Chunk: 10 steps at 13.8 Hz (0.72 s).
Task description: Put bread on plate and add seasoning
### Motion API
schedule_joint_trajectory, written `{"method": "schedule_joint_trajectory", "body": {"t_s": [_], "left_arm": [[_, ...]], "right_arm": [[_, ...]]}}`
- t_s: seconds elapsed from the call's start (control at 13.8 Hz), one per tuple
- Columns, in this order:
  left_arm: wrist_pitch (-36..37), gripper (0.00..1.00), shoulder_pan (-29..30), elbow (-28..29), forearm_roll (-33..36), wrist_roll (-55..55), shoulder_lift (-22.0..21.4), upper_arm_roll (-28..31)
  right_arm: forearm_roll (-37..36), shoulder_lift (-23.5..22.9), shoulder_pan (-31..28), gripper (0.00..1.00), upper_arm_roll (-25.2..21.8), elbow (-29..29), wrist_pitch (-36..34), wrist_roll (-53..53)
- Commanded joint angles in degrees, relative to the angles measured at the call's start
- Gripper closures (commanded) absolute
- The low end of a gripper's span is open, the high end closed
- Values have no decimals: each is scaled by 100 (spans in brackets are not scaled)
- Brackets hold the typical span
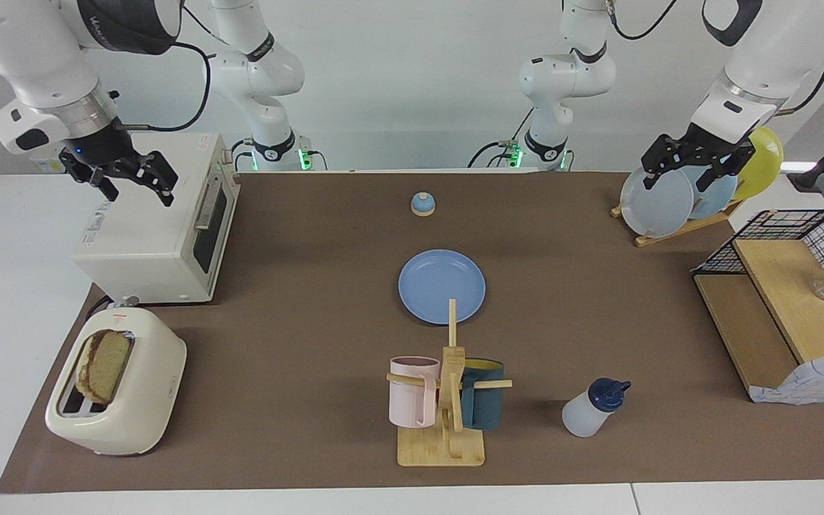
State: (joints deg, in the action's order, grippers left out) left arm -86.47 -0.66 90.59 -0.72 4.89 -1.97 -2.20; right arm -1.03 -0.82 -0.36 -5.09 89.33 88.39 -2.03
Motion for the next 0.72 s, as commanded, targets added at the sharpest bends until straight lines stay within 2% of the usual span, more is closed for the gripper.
{"method": "schedule_joint_trajectory", "body": {"t_s": [0.0,0.29,0.43,0.65], "left_arm": [[-98,0,-66,108,19,-76,-84,26],[-133,0,-74,134,19,-40,-93,26],[-431,0,-101,196,28,-50,-102,0],[-406,0,-101,231,98,-14,-128,-9]], "right_arm": [[85,-6,-96,0,87,-39,46,141],[76,-6,-87,0,87,-30,317,159],[50,-15,-87,0,26,-30,442,185],[94,-41,-96,0,-18,-30,1090,159]]}}
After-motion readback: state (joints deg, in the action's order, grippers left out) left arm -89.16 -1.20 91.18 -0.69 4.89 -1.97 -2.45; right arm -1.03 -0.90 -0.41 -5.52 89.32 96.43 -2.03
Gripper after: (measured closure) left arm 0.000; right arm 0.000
